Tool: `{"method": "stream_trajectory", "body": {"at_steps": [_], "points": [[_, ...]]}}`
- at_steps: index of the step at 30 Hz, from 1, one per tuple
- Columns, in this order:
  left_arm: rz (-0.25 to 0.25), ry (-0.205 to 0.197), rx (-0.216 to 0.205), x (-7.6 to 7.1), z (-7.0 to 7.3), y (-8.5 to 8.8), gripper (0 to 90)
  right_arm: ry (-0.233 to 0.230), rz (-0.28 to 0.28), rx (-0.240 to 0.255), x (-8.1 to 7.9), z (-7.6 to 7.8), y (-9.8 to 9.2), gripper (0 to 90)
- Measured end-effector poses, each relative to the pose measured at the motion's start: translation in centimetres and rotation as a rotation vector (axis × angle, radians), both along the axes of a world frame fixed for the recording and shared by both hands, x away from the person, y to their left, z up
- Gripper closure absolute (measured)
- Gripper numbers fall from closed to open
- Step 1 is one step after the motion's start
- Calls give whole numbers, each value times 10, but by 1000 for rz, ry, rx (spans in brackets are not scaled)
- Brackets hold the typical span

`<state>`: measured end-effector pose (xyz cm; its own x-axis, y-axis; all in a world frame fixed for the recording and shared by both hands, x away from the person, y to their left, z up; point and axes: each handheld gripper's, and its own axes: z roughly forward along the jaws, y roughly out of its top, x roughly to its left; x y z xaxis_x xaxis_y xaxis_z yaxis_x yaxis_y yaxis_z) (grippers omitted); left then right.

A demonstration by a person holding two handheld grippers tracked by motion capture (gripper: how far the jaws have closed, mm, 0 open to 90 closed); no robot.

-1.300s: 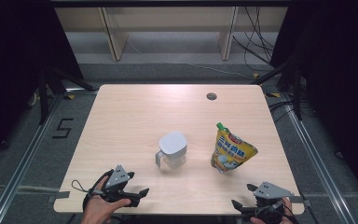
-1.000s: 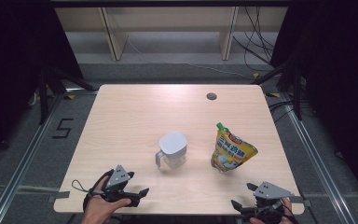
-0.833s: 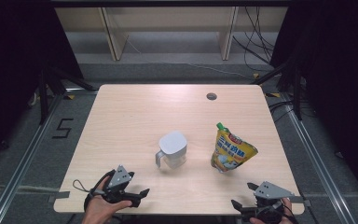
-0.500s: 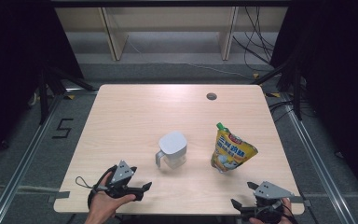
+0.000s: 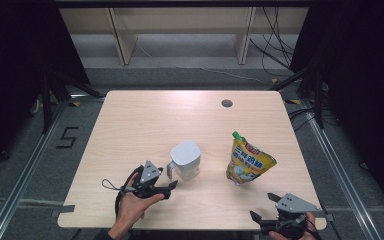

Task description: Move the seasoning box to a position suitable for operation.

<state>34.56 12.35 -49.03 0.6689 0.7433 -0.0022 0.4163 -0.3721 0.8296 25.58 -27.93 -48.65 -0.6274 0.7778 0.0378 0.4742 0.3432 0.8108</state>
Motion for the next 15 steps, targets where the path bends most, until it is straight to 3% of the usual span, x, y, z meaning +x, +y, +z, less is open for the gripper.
{"method": "stream_trajectory", "body": {"at_steps": [2,3,4,5,6,7,9,10,12,13,15], "points": [[7,-5,10,3,-2,-4,350,10,4,-9,0,0,0,156],[29,-7,-9,5,-3,-7,361,2,8,-17,1,0,-1,157],[23,-16,11,6,-3,-6,380,-5,14,-12,1,0,0,157],[14,-23,30,8,-2,-6,405,17,9,1,0,0,1,157],[26,-22,21,9,-3,-8,421,-12,20,-17,1,0,0,158],[21,-29,31,11,-4,-8,438,9,9,-12,-1,0,1,158],[31,-30,37,13,-7,-10,477,4,15,-14,0,0,1,158],[19,-41,59,14,-7,-9,504,-11,22,-19,1,-1,1,158],[33,-50,52,16,-8,-8,593,-6,24,-23,1,0,1,159],[29,-70,46,17,-8,-7,593,-6,24,-23,1,0,1,159],[2,-69,48,19,-8,-5,631,-6,21,-19,0,0,1,160]]}}
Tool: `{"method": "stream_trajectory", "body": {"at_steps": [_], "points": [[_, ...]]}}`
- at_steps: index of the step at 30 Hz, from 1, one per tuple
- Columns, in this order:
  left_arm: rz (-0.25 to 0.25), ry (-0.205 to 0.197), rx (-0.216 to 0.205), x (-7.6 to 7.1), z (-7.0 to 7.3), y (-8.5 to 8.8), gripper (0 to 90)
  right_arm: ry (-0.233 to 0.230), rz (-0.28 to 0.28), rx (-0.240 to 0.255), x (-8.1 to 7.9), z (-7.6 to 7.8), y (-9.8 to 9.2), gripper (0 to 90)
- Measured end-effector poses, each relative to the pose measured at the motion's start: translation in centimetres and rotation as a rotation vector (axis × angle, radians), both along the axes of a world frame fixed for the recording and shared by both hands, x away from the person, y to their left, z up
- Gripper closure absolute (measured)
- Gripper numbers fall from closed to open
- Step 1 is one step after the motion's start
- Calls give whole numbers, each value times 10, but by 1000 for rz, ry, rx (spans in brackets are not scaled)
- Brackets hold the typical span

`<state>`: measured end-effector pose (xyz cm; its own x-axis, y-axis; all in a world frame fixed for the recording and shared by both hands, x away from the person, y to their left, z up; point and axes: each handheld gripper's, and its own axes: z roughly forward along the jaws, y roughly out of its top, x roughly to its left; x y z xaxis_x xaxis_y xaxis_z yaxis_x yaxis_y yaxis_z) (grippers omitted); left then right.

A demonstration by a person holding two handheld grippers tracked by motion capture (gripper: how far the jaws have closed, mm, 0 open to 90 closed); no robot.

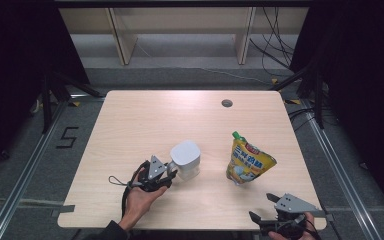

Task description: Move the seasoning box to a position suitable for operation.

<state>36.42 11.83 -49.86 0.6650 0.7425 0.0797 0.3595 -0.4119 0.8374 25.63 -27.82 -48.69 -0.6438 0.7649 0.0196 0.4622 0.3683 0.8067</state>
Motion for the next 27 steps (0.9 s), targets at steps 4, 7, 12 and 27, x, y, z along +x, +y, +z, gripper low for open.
{"method": "stream_trajectory", "body": {"at_steps": [4,7,12,27], "points": [[27,-27,-11,4,-2,5,661,-13,-1,-18,0,1,0,160],[39,-24,-35,9,-3,13,680,-8,1,-7,0,1,-1,162],[67,-22,-64,19,-5,17,693,16,-9,3,-2,0,2,165],[-39,-45,-97,12,-4,12,701,-15,24,-13,0,0,1,170]]}}
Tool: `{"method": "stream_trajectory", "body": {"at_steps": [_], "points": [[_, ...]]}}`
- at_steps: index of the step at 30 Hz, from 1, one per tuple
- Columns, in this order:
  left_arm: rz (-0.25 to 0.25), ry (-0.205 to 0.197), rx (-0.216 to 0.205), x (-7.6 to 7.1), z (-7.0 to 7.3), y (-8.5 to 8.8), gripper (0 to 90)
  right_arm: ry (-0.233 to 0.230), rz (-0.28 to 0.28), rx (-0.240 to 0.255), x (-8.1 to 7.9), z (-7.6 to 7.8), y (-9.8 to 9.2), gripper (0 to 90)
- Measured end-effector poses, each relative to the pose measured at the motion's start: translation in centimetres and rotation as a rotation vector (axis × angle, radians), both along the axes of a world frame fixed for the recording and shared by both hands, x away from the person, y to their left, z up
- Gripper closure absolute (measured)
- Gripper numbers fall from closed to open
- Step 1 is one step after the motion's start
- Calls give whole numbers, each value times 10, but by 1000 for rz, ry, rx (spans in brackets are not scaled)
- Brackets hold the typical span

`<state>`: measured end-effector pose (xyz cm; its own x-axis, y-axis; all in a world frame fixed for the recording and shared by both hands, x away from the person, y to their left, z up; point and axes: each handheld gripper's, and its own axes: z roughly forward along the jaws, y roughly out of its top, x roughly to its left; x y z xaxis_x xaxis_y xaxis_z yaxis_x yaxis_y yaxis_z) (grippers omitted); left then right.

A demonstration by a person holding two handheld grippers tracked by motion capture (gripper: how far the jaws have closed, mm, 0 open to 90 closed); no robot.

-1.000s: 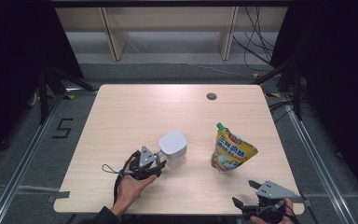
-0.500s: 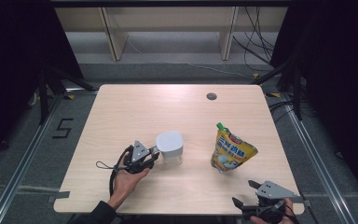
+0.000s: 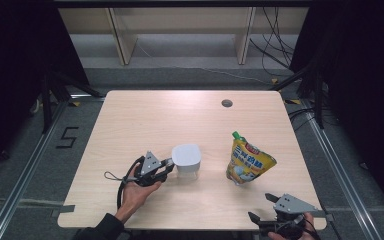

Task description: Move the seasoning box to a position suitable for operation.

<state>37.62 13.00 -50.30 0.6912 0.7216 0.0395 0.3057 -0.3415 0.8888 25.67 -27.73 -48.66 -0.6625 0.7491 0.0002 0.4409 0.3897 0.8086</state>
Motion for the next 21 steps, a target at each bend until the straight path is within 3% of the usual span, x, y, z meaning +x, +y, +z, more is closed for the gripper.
{"method": "stream_trajectory", "body": {"at_steps": [8,12,18,19,21], "points": [[-48,-12,11,-11,0,-3,700,1,5,14,0,0,0,170],[-78,-5,-17,-19,-1,-5,701,20,-2,12,-1,-1,1,173],[-120,-21,1,-28,0,-11,701,22,-8,22,-1,0,0,174],[-127,-20,3,-29,0,-11,702,4,6,18,1,-1,-1,174],[-126,-10,-16,-32,-1,-13,702,6,4,19,1,-1,-1,174]]}}
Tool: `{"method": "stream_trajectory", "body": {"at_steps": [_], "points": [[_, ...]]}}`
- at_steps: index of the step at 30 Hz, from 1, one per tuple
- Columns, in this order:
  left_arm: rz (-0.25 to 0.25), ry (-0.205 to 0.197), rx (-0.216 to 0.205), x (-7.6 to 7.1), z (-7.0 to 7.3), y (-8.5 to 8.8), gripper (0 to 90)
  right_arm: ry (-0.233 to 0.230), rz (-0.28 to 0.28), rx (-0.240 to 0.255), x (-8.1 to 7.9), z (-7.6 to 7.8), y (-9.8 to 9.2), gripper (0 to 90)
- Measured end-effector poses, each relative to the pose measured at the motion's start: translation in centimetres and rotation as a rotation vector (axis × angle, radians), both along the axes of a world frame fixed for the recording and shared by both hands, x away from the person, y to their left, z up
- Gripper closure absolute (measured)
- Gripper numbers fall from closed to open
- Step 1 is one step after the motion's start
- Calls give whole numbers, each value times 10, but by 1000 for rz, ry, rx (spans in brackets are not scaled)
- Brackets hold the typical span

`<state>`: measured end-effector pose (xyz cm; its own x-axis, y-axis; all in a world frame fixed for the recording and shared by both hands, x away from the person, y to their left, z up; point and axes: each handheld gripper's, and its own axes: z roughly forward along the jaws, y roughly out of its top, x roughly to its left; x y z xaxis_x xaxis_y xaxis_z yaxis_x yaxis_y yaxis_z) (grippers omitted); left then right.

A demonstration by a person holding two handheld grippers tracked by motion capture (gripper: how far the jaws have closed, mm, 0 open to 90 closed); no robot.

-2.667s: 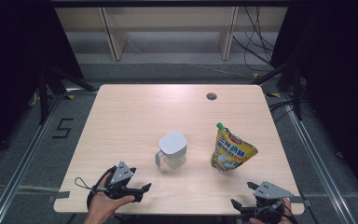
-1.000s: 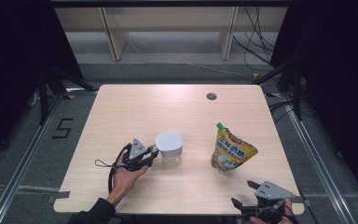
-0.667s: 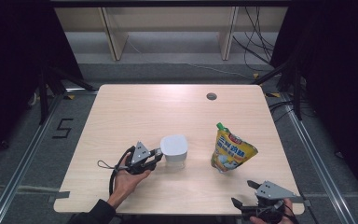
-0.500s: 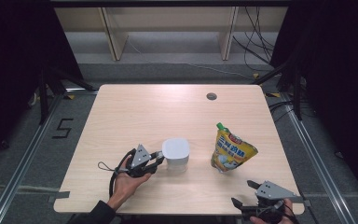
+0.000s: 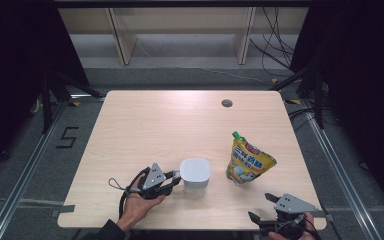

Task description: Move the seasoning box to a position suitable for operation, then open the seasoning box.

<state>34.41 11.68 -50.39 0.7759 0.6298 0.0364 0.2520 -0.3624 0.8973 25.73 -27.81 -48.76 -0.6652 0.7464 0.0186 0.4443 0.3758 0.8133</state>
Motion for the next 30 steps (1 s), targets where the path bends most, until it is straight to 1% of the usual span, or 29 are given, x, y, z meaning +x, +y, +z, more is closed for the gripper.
{"method": "stream_trajectory", "body": {"at_steps": [1,2,3,5,7,8,9,10,11,12,13,14,15,16,17,18,19,20,21,22,23,24,25,26,27,28,29,30], "points": [[-7,-4,-3,-1,0,-1,702,20,-15,10,-2,0,1,174],[-20,-16,11,-2,1,-1,702,17,-9,6,-1,0,1,174],[-22,-16,10,-2,1,-2,702,17,-8,6,-1,0,1,174],[-14,1,-12,-7,0,-5,702,12,-7,6,-1,0,1,174],[-36,-11,-1,-10,1,-7,702,6,-9,1,-1,0,0,174],[-38,-9,0,-12,1,-8,702,12,-9,4,-1,0,0,174],[-52,-9,-3,-13,1,-9,702,43,-11,15,-2,0,1,174],[-50,-13,5,-16,2,-10,702,36,-11,15,-2,0,2,174],[-50,0,-9,-17,1,-11,702,8,-4,8,0,0,1,174],[-47,1,2,-19,2,-12,702,9,0,12,0,0,1,176],[-55,10,-4,-22,0,-13,701,2,8,-6,0,0,1,188],[-55,10,-4,-22,0,-13,701,2,8,-6,0,0,1,188],[-63,11,-6,-22,-1,-14,701,-14,16,-17,1,0,0,190],[-60,22,-9,-22,-1,-14,701,-14,15,-18,1,0,0,190],[-66,20,1,-21,-1,-13,701,-14,15,-17,1,0,0,190],[-52,45,-7,-21,-2,-13,699,-16,14,-17,1,0,0,190],[-52,45,-7,-21,-2,-13,695,-17,14,-18,1,0,0,189],[-56,61,-31,-20,-2,-12,687,6,3,-3,0,0,1,189],[-56,61,-31,-20,-2,-12,677,6,3,-3,0,0,1,189],[-39,57,-30,-22,1,-11,641,15,-7,5,-1,0,1,188],[-39,57,-30,-22,1,-11,590,15,-7,5,-1,0,1,188],[-32,72,-18,-23,2,-11,590,17,-8,1,-2,0,1,188],[-29,84,-33,-24,3,-11,525,-4,7,-7,0,0,1,188],[-33,93,-33,-25,4,-11,480,-10,16,-11,1,0,1,191],[-31,92,-18,-26,5,-11,443,-11,18,-13,1,0,1,220],[-32,96,-3,-27,6,-10,405,-5,17,-12,1,0,2,269],[-26,107,-12,-28,6,-12,342,6,20,-18,1,0,3,265],[-27,108,17,-29,7,-12,342,6,20,-18,1,0,3,265]]}}
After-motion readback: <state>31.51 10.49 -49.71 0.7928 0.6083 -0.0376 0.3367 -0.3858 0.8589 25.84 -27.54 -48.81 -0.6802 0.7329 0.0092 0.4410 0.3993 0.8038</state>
